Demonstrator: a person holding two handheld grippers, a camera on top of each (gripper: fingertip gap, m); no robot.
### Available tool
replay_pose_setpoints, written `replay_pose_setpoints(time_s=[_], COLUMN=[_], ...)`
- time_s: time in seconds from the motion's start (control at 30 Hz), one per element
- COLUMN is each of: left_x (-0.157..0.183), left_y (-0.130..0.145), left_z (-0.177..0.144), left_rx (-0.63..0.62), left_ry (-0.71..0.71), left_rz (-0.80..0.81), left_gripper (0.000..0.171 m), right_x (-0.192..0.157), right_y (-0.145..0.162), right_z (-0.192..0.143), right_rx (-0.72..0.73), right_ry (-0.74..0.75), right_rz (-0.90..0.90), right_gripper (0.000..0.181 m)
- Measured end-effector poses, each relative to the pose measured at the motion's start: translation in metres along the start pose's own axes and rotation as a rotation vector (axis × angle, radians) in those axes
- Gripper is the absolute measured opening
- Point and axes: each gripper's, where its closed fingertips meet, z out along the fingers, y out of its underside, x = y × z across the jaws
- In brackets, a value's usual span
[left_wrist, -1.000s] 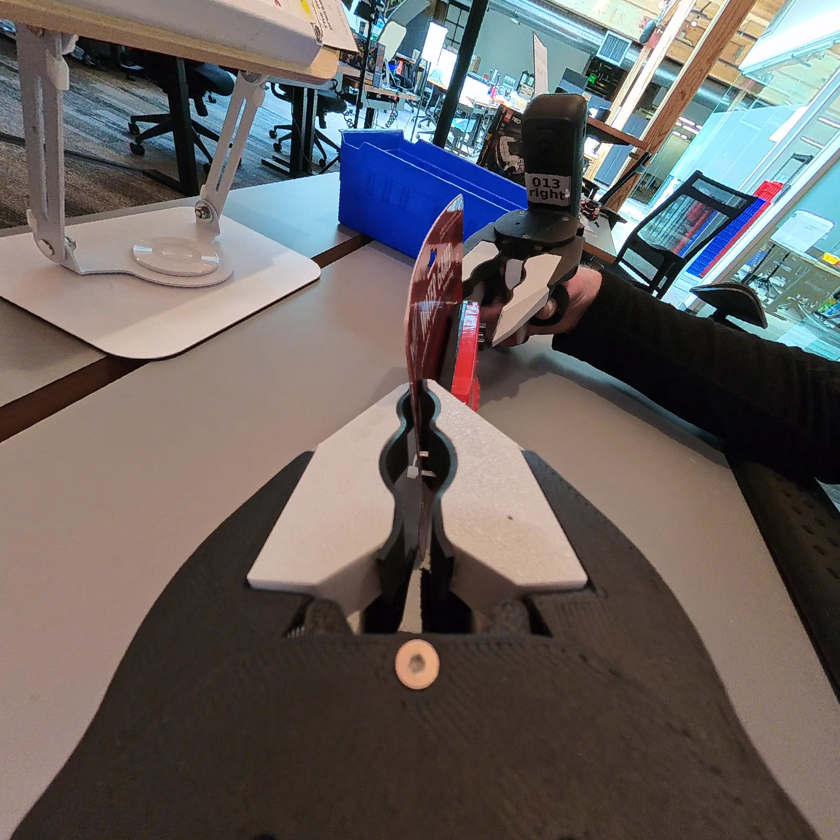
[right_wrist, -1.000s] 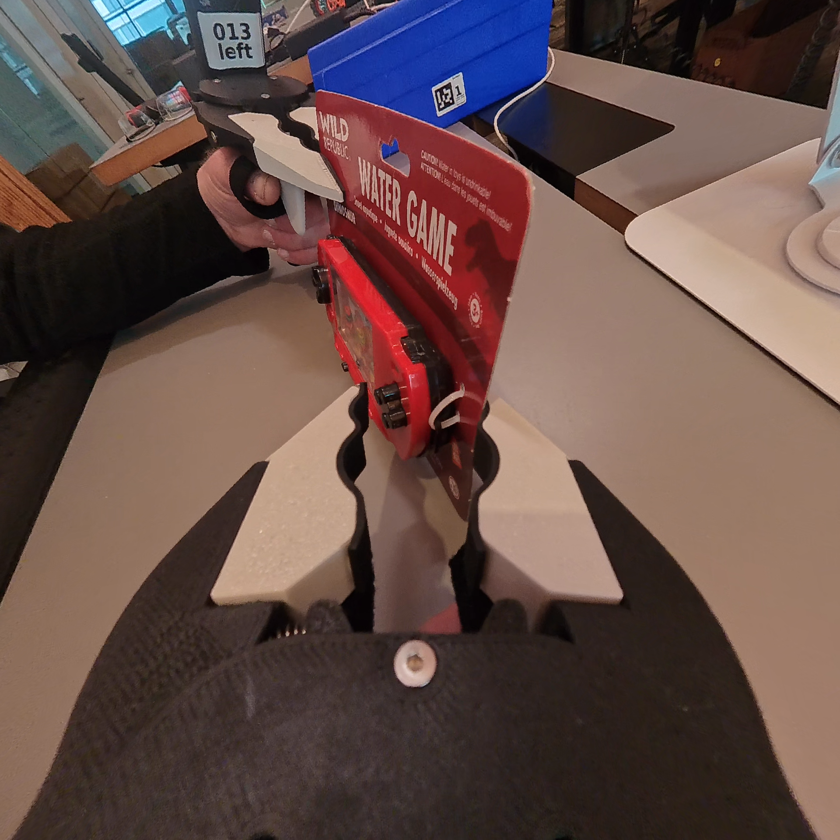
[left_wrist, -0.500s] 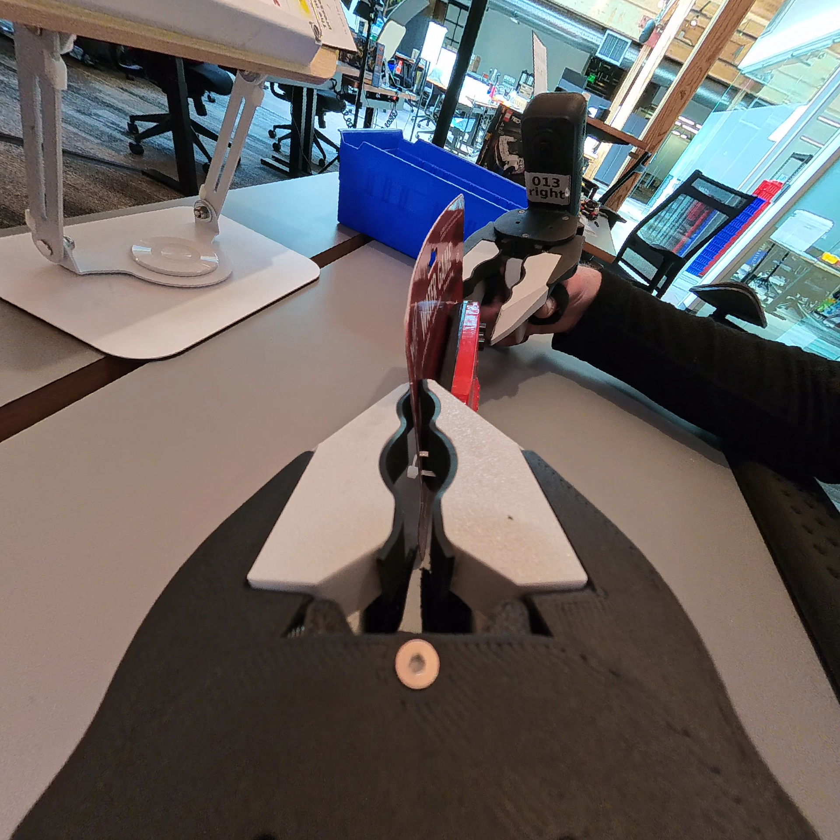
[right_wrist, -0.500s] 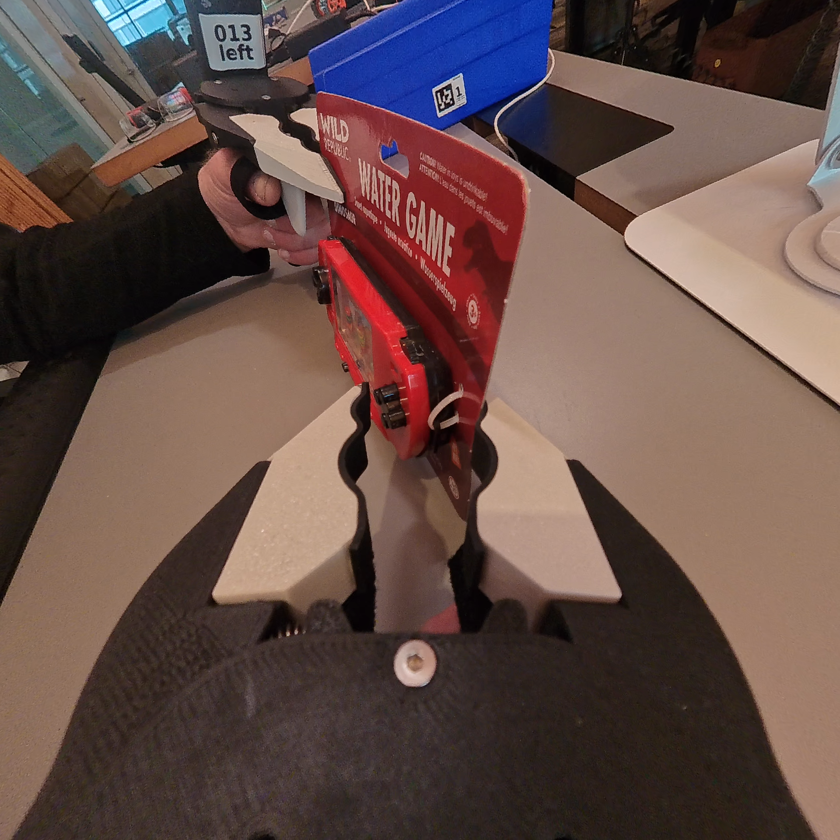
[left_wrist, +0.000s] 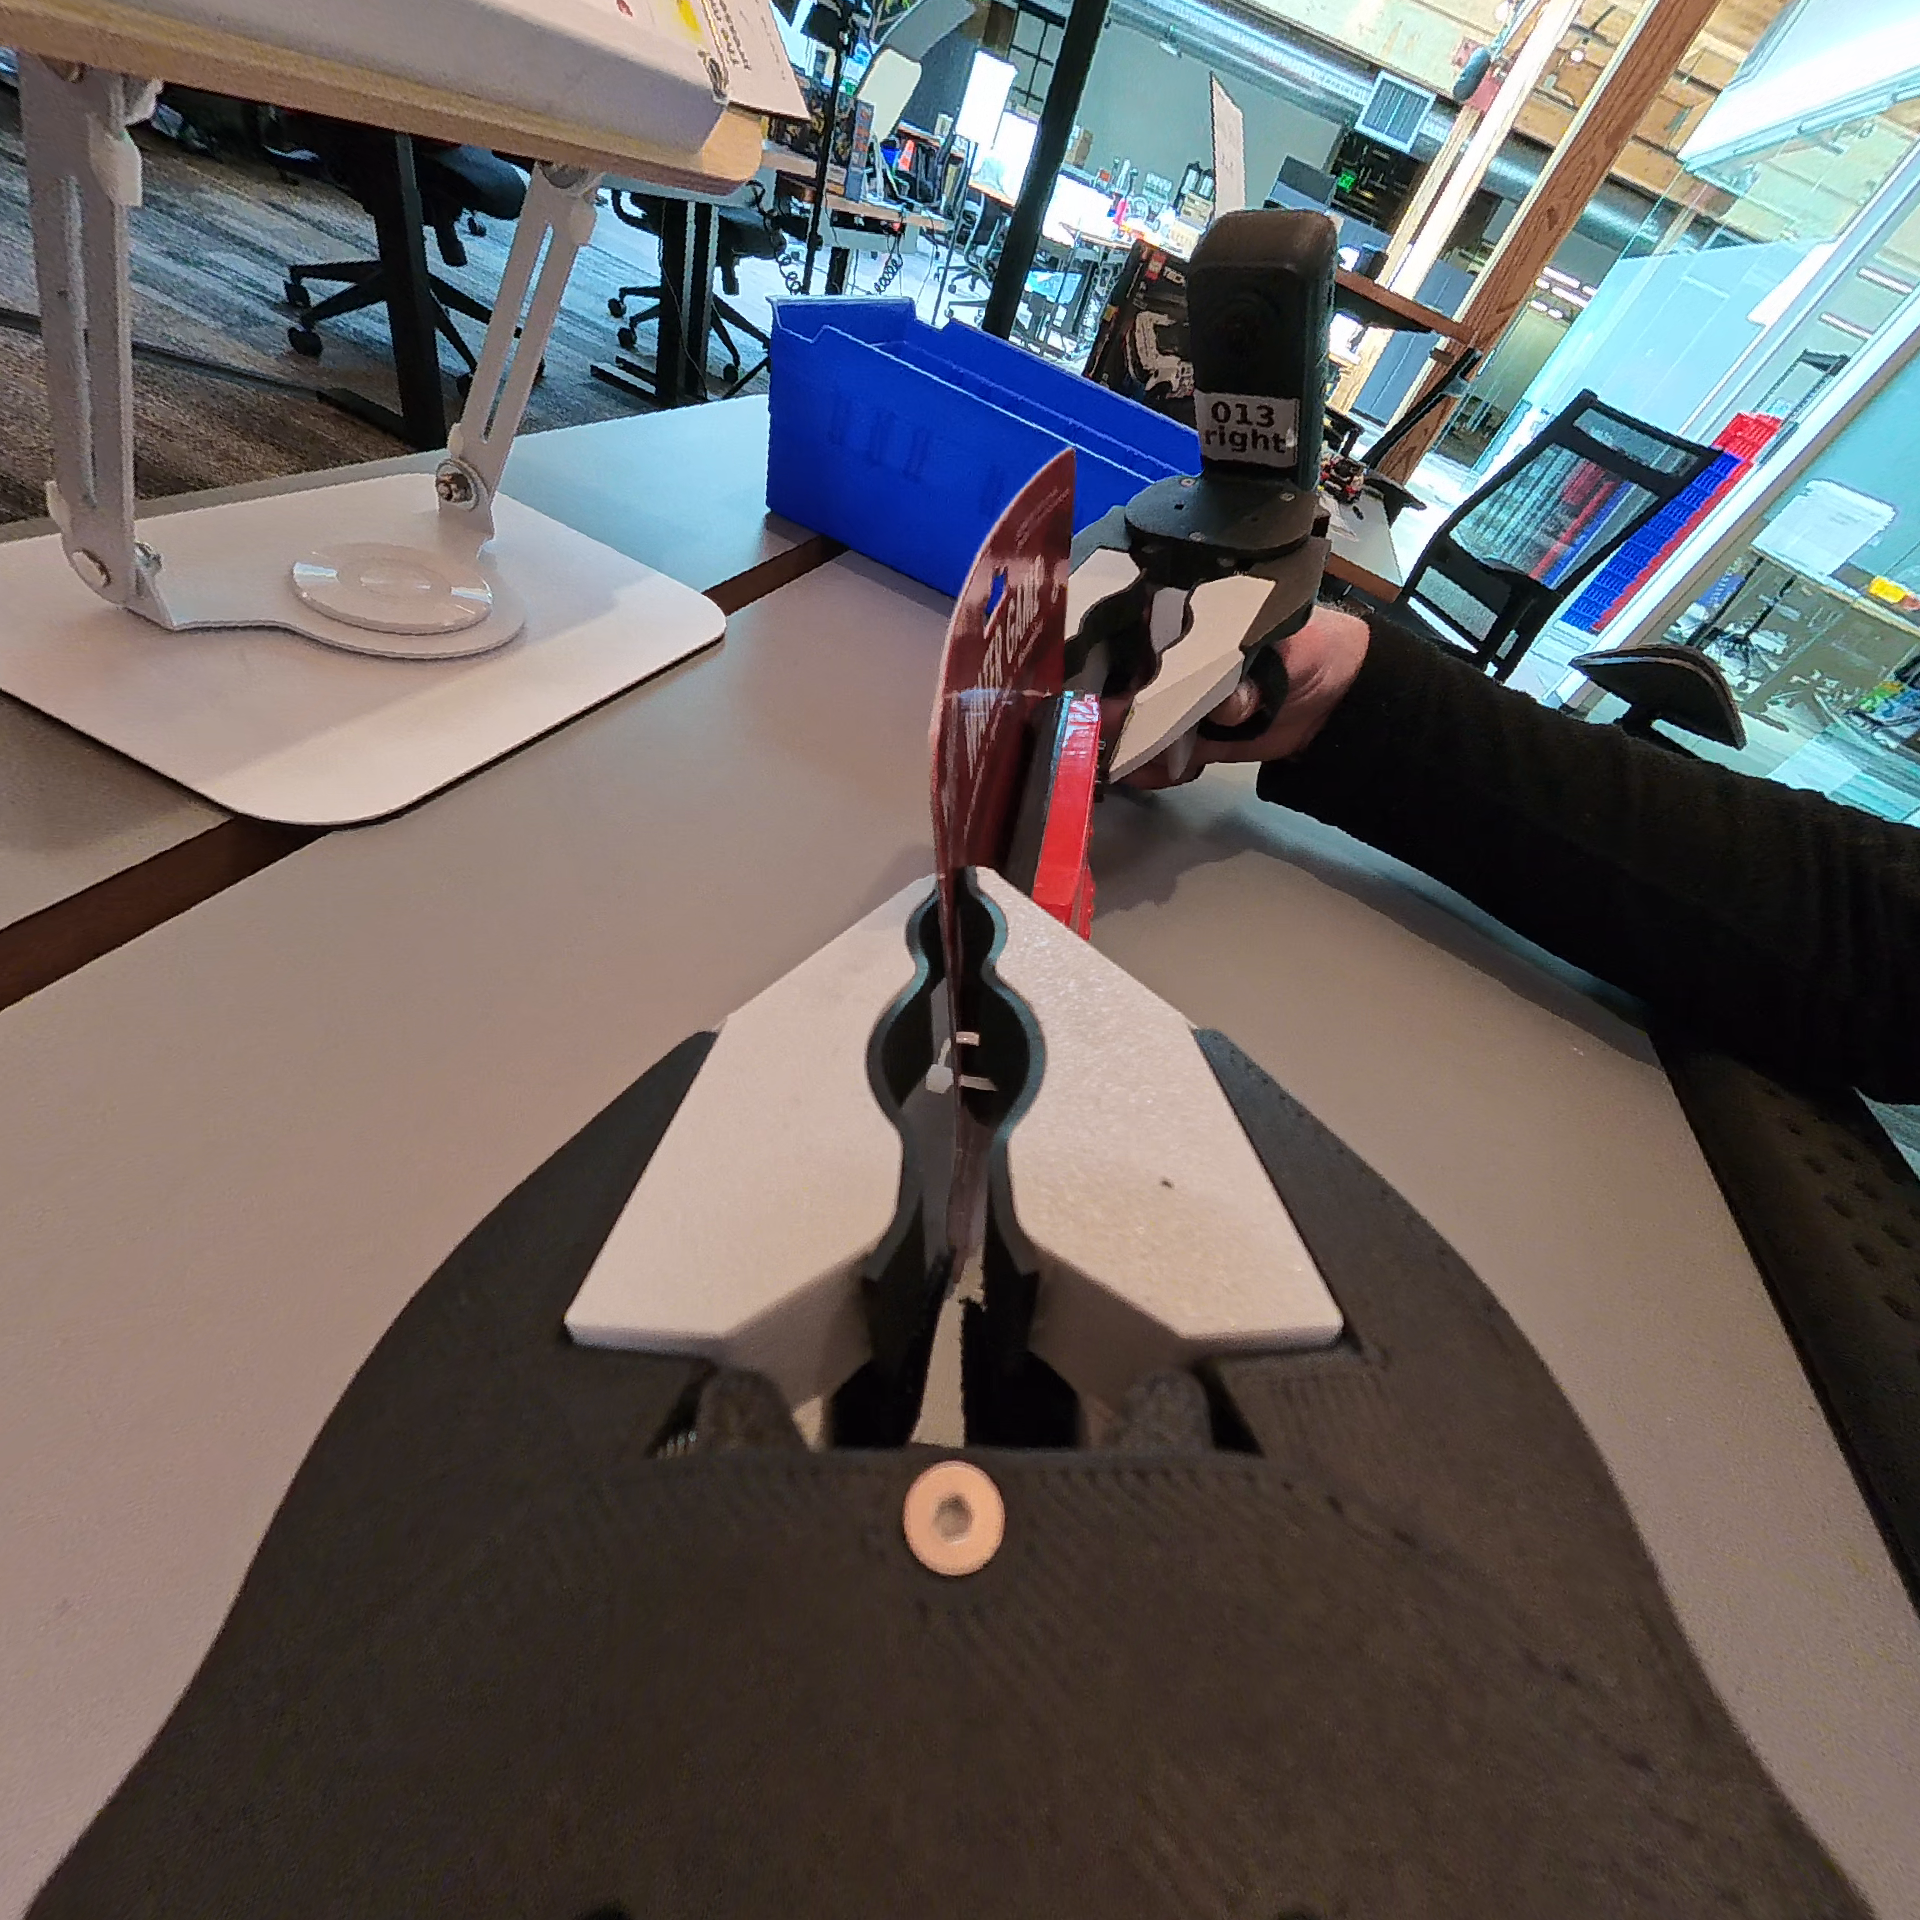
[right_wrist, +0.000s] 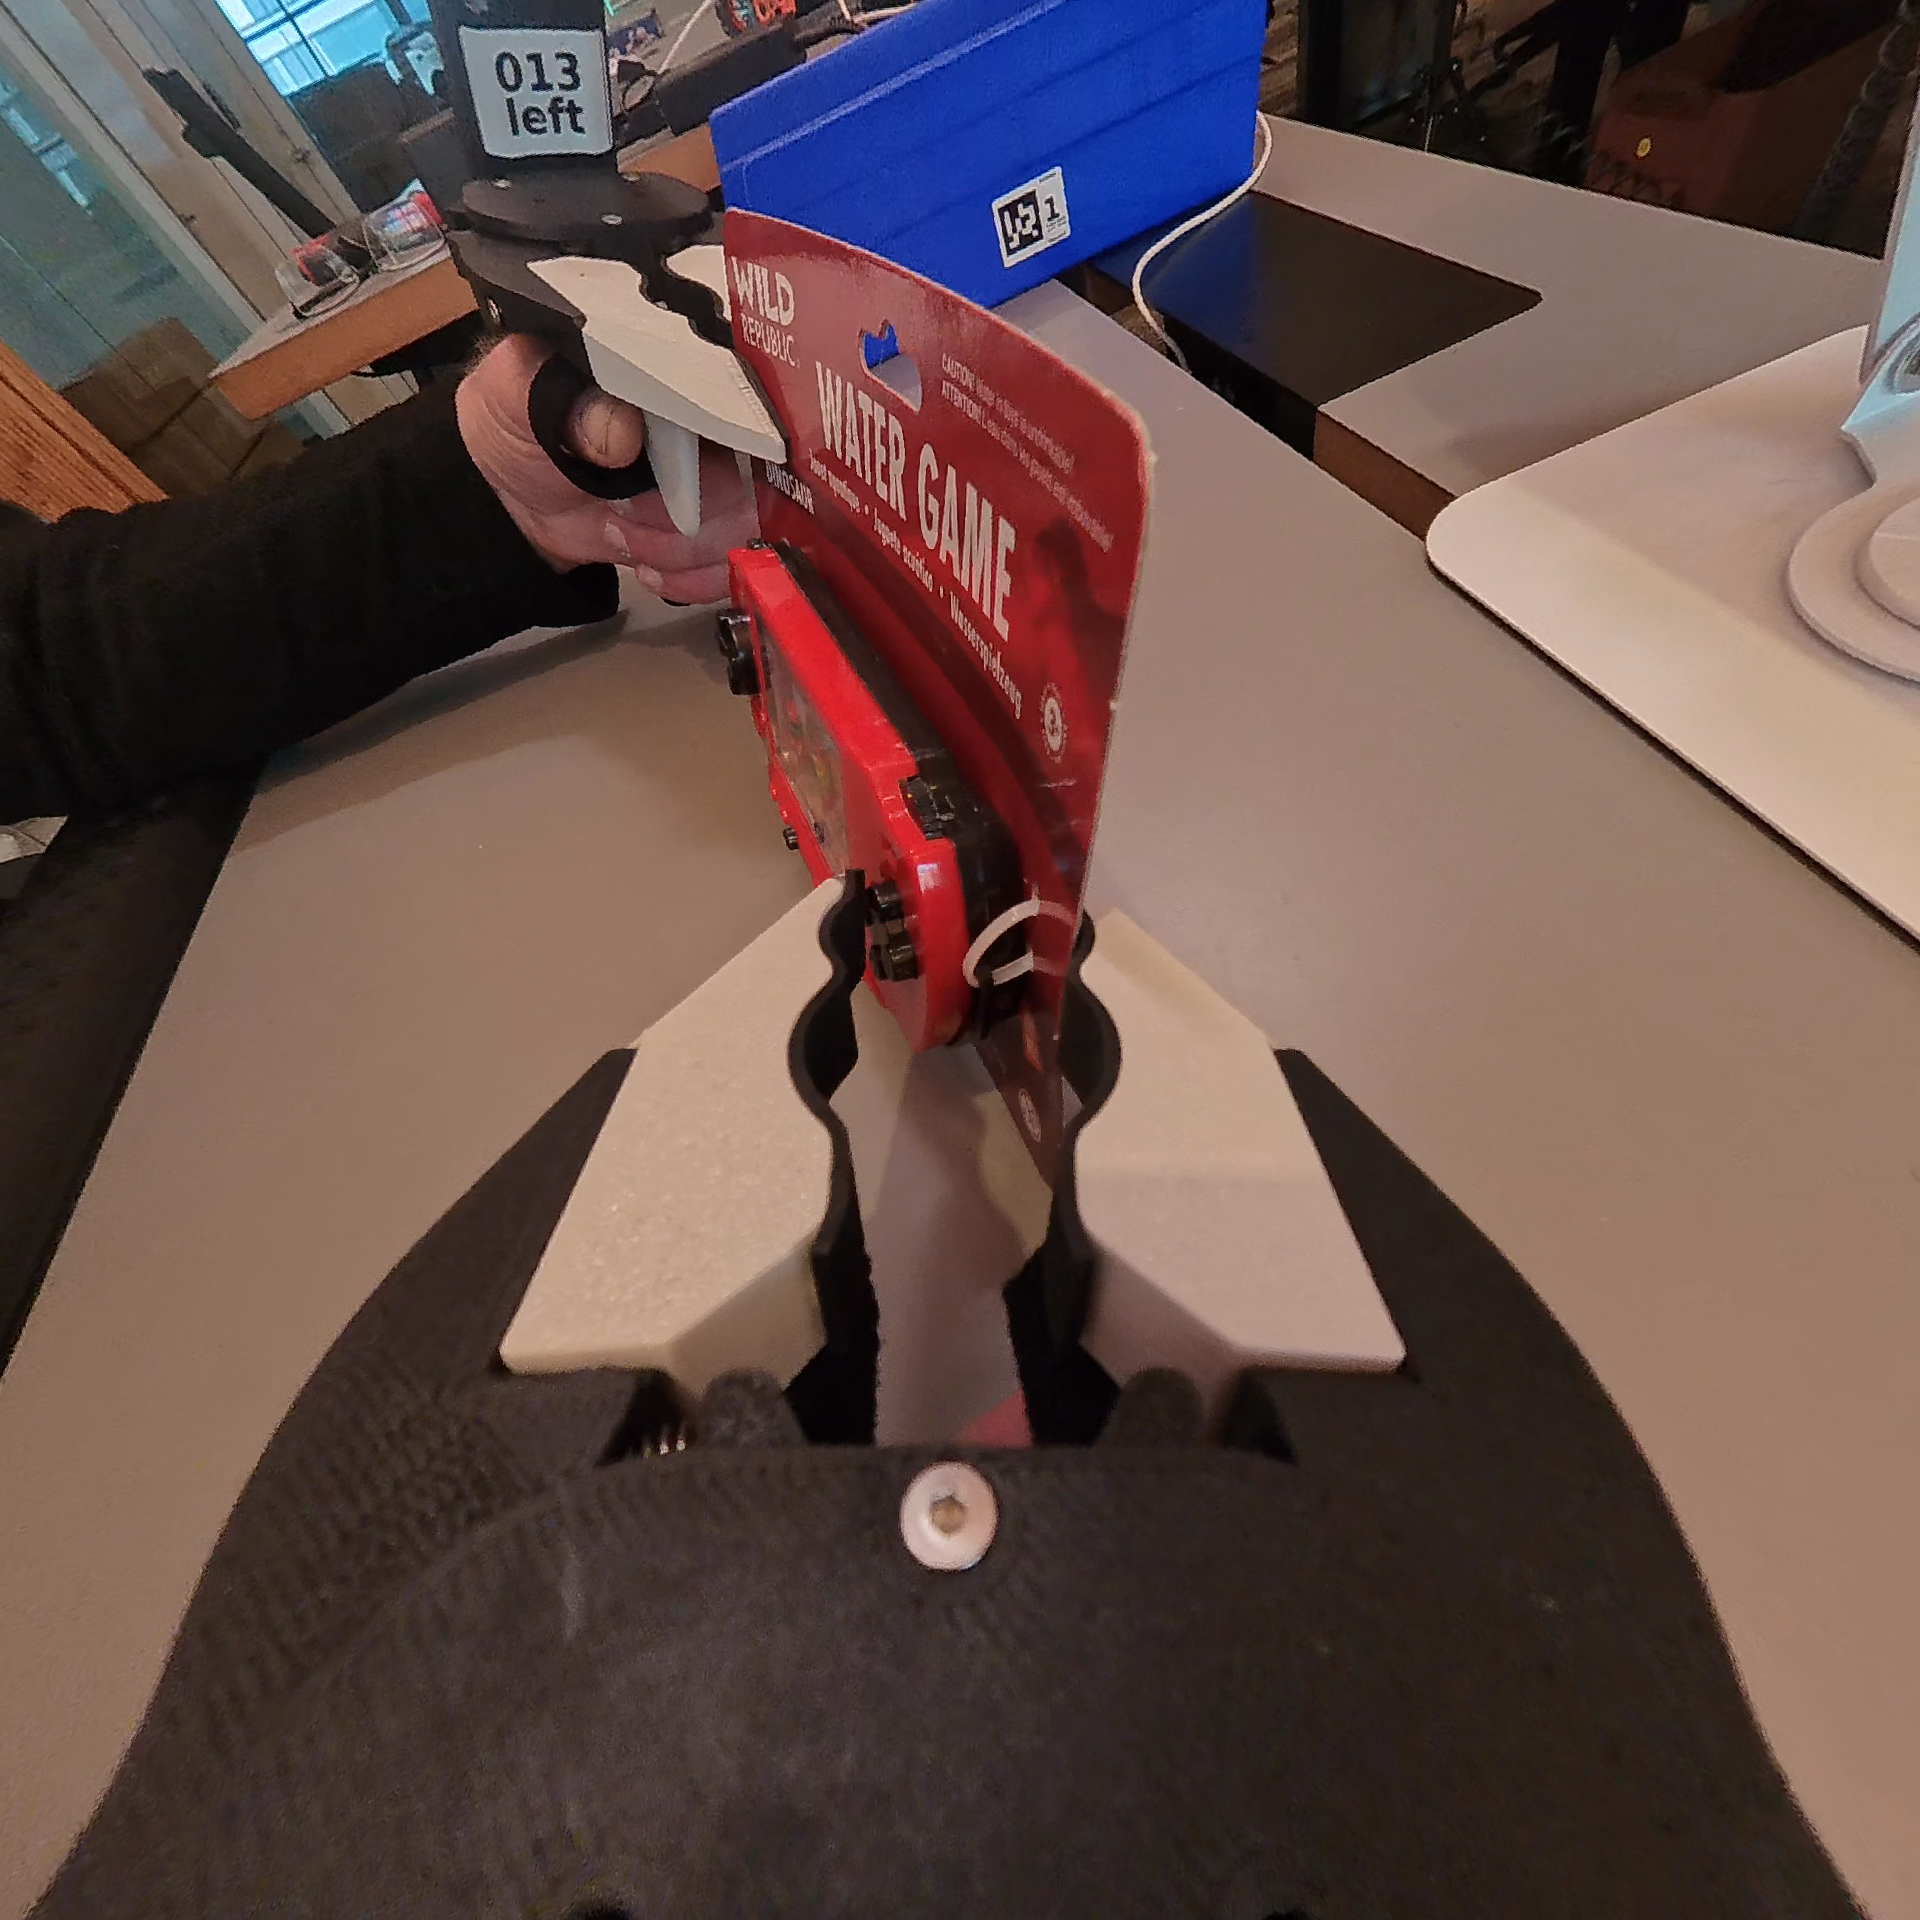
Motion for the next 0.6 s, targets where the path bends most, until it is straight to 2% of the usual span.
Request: replay_pose_setpoints(time_s=[0.17, 0.3, 0.6], left_x=[0.0005, 0.0002, 0.0001], left_y=[-0.0002, -0.0001, -0.0001], left_z=[-0.0001, 0.0000, 0.0001], left_rx=[-0.002, -0.002, 0.000], left_ry=[0.000, -0.001, 0.000], left_rz=[0.003, 0.003, 0.001], left_gripper=[0.000, 0.000, 0.000], right_x=[-0.0003, -0.0016, -0.0018], right_y=[-0.0001, -0.0007, 0.0003], right_z=[-0.0003, 0.0012, 0.0005], right_rx=[0.003, 0.005, 0.001], right_ry=[0.003, -0.001, -0.006], right_rz=[-0.004, 0.003, 0.006], right_gripper=[0.033, 0.043, 0.041])
